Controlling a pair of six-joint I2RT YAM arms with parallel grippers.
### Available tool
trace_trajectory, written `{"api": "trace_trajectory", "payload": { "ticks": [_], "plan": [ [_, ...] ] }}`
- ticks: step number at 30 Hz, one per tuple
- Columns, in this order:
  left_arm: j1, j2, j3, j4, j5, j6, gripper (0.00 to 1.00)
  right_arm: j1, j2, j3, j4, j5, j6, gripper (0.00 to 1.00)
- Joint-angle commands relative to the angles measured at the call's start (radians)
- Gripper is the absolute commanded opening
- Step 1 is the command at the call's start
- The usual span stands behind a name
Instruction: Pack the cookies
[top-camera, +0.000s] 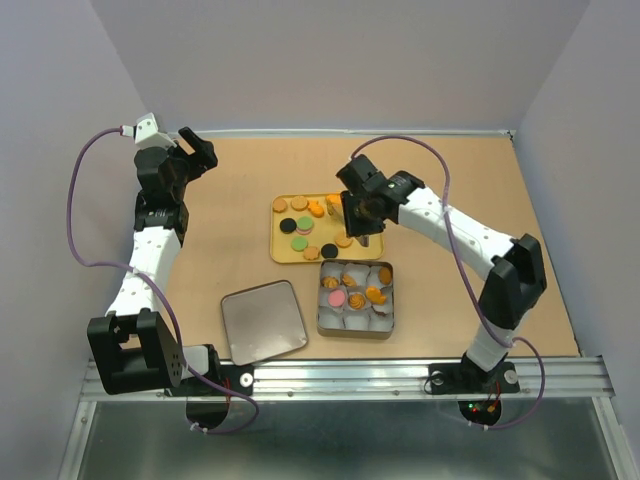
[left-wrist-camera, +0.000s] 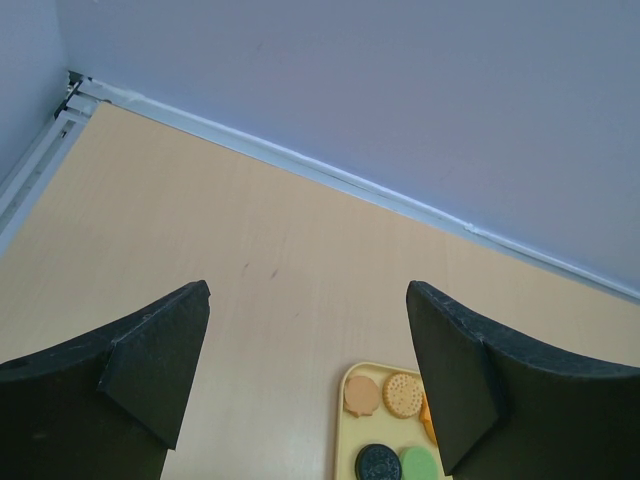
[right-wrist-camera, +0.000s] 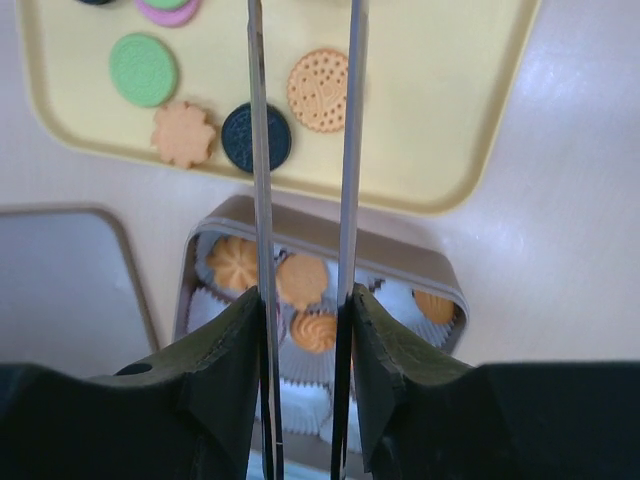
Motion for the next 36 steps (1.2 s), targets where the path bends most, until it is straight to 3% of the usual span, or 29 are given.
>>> {"api": "trace_trajectory", "payload": {
  "ticks": [1, 6, 8, 19, 25, 36],
  "plan": [
    [0.004, -0.029, 0.010, 0.035, 0.011, 0.004, 0.91, -0.006, -0.200, 0.043, -0.052, -0.043, -0.018, 0.34],
    [0.002, -0.034, 0.008, 0.037, 0.009, 0.007, 0.91, -0.007, -0.371, -0.015, -0.115, -0.187, 0.009, 0.35],
    [0.004, -0.031, 0.008, 0.037, 0.009, 0.009, 0.91, -0.007, -0.441, -0.050, -0.125, -0.314, 0.015, 0.35],
    [0.004, -0.033, -0.004, 0.046, 0.008, 0.011, 0.91, -0.006, -0.782, -0.426, -0.170, -0.742, 0.069, 0.37],
    [0.004, -0.034, -0.009, 0.048, 0.005, 0.012, 0.91, -0.006, -0.889, -0.526, -0.190, -0.841, 0.077, 0.38],
    [0.004, -0.039, -0.012, 0.048, -0.001, 0.015, 0.90, -0.004, -0.911, -0.645, -0.162, -0.820, 0.058, 0.38]
  ]
}}
